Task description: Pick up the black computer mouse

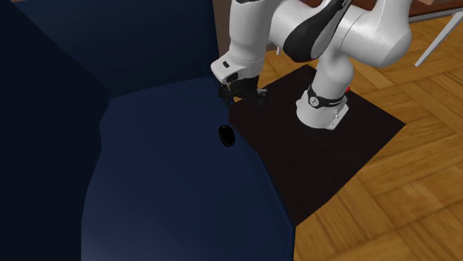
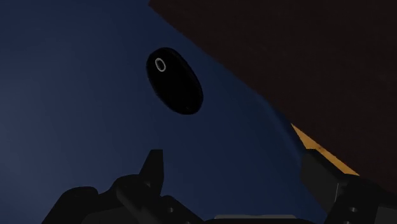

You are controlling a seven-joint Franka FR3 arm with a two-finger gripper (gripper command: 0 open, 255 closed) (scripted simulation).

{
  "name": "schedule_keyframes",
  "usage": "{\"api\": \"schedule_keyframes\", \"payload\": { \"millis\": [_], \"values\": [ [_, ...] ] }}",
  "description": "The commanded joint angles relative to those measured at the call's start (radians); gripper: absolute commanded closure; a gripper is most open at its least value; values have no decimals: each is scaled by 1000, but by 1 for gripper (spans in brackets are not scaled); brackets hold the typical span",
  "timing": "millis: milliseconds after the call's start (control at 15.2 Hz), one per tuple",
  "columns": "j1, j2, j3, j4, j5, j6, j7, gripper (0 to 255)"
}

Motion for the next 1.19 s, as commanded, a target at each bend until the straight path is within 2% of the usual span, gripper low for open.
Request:
{"api": "schedule_keyframes", "payload": {
  "millis": [0,264,396,462,528,594,660,792,1122],
  "values": [
    [4,102,-39,1,-26,103,-60,0],
    [35,342,-119,26,-24,316,-201,0],
    [64,472,-146,47,52,421,-318,0],
    [69,538,-139,60,130,471,-403,0],
    [49,602,-100,74,225,517,-501,0],
    [4,663,-41,92,312,557,-595,0],
    [-55,720,24,113,365,593,-664,0],
    [-162,826,118,159,375,656,-733,0],
    [-221,931,178,193,370,729,-722,0]
  ]
}}
